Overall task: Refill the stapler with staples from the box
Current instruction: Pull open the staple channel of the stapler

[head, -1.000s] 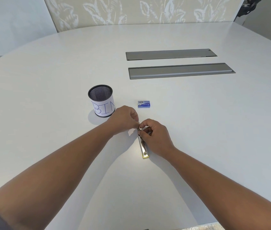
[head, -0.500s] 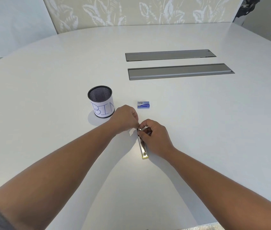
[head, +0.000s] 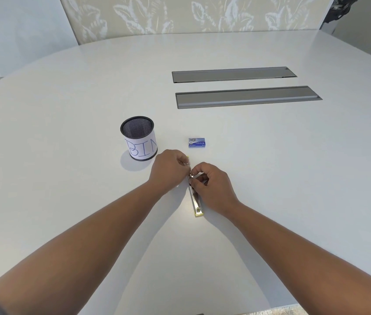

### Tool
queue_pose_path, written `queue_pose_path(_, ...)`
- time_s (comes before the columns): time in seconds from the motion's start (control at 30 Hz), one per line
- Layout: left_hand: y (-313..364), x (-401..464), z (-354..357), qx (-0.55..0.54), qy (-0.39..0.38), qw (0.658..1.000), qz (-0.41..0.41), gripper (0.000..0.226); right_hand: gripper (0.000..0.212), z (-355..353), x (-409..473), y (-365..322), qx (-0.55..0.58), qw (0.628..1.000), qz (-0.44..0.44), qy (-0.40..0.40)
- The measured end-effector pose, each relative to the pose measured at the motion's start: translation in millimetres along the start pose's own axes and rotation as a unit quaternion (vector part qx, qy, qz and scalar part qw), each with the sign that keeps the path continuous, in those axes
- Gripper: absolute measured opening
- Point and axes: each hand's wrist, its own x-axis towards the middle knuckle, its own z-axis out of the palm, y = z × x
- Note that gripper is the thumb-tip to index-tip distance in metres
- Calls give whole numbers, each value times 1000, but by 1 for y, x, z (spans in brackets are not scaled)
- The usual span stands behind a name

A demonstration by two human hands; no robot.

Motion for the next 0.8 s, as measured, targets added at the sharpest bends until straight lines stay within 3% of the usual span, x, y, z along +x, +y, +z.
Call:
queue_pose_path(0.27,-1,2,-3,-12,-26,1000,-13,14,16,0,0,1,3,1000,1,2)
queue_pose_path(0.5,11,11,-15,28,-98,994,-28,17,14,1,0,2,-4,1000,4,2)
queue_pose_path(0.67,23,13,-14,80,-102,991,-21,16,13,1,1,2,-17,1000,1,4)
queue_pose_path(0.8,21,13,-13,62,-90,994,-32,13,13,1,1,3,-11,1000,0,5)
